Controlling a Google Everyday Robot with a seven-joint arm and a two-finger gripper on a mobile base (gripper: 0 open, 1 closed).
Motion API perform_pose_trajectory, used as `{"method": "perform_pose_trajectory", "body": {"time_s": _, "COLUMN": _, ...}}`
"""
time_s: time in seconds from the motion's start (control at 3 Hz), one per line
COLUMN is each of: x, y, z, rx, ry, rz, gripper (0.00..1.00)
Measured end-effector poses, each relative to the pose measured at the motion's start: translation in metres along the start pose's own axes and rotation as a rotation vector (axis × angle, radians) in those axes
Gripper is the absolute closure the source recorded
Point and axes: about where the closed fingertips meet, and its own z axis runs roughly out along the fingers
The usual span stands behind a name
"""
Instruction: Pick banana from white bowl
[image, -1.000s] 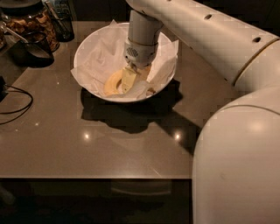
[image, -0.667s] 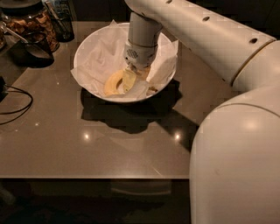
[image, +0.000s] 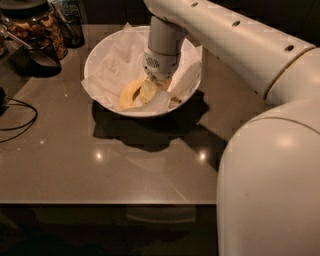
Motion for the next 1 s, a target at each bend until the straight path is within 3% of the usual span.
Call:
{"method": "perform_pose_trajectory", "body": {"time_s": 0.67, "x": 0.000, "y": 0.000, "z": -0.002, "rx": 0.000, "ry": 0.000, "rz": 0.000, "gripper": 1.00}}
{"method": "perform_pose_trajectory", "body": {"time_s": 1.0, "x": 0.001, "y": 0.001, "z": -0.011, "rx": 0.029, "ry": -0.040, "rz": 0.006, "gripper": 1.00}}
